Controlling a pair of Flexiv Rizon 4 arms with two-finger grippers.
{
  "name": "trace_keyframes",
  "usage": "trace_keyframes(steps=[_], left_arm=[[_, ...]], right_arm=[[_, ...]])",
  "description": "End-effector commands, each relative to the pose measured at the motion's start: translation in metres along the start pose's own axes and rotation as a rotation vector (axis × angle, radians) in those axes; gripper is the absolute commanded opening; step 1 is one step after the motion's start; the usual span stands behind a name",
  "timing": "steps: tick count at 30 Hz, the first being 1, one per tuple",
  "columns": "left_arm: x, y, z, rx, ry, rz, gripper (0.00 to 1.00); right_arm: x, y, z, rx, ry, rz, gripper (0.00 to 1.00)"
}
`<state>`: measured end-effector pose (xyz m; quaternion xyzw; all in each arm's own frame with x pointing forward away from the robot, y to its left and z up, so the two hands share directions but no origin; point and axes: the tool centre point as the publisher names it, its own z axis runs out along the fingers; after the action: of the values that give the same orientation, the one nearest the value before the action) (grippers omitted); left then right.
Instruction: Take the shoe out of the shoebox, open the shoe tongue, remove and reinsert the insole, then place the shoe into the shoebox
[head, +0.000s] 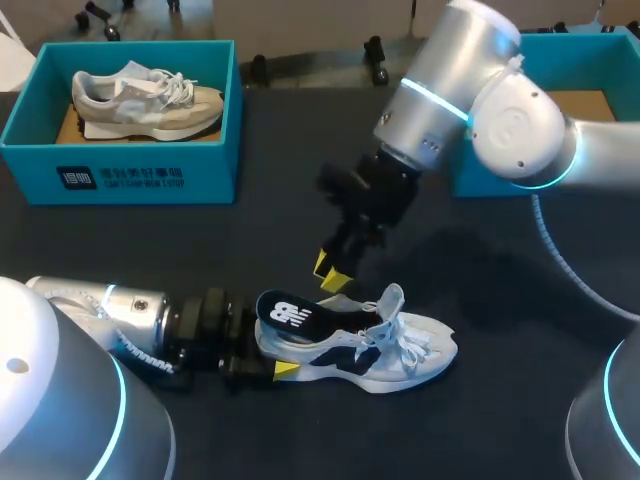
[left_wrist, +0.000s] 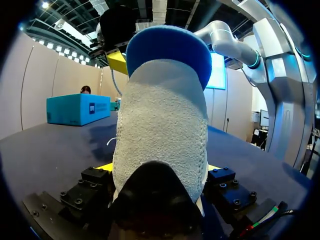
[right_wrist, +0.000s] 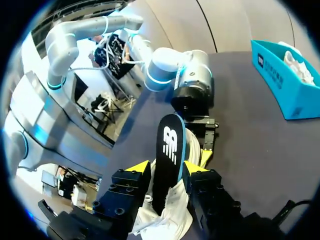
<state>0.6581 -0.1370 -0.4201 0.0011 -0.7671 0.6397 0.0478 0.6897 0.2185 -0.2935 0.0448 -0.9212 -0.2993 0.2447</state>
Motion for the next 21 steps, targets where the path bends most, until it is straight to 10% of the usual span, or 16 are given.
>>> trace_keyframes(steps=[1,21], left_arm=[[-0.002,0.004,0.0,-0.002,-0.002,-0.001,0.0],[-0.002,0.004,0.0,-0.002,-0.002,-0.001,0.0]], right_arm=[[-0.006,0.009,0.006,0.019,0.028,0.012,0.4],[-0.013,0.011,0.033,0.011,0.051,0.013,0.31]])
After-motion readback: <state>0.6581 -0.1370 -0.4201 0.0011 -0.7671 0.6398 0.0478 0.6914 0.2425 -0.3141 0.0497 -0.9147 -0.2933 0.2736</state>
